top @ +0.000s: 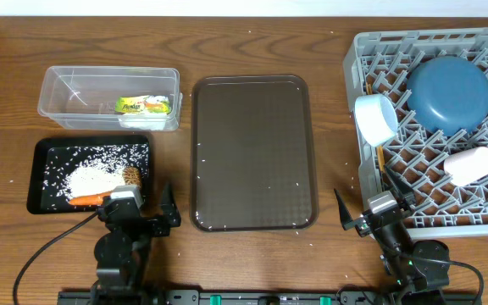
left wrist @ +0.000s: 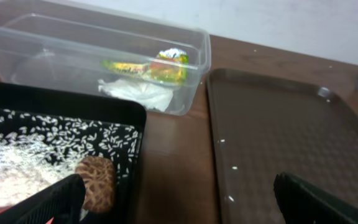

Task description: Sort waste into correct bins and load items into the dishwasher rack

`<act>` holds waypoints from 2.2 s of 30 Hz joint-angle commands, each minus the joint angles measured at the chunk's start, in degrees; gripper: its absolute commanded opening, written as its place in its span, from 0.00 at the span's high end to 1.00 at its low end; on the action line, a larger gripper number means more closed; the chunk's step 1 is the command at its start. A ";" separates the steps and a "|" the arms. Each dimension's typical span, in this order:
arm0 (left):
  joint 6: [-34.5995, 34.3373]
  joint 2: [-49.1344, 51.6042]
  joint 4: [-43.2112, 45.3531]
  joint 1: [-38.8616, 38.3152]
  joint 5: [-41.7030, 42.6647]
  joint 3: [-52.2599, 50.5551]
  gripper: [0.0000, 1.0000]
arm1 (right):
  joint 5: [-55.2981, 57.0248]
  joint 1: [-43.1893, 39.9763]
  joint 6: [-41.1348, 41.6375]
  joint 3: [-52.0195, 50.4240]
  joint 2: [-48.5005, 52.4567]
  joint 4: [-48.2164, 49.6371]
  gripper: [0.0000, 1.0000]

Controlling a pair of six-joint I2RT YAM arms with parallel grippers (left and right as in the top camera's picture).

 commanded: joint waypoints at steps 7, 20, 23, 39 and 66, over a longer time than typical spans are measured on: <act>0.79 -0.55 6.67 0.17 0.15 -3.13 0.02 | -0.46 -0.37 -0.28 -0.24 -0.37 -0.04 0.01; 0.98 -0.55 16.35 0.17 -0.52 -6.84 0.02 | -0.46 -0.37 -0.28 -0.24 -0.37 -0.04 0.01; 0.98 -0.55 15.56 0.17 -0.52 -6.84 0.02 | -0.46 -0.37 -0.28 -0.24 -0.37 -0.04 0.01; 0.98 -0.42 15.58 0.17 -0.52 -6.84 0.02 | -0.46 -0.37 -0.28 -0.24 -0.37 -0.04 0.01; 0.98 -0.42 15.58 0.17 -0.52 -6.84 0.02 | -0.46 -0.37 -0.28 -0.24 -0.35 -0.04 0.01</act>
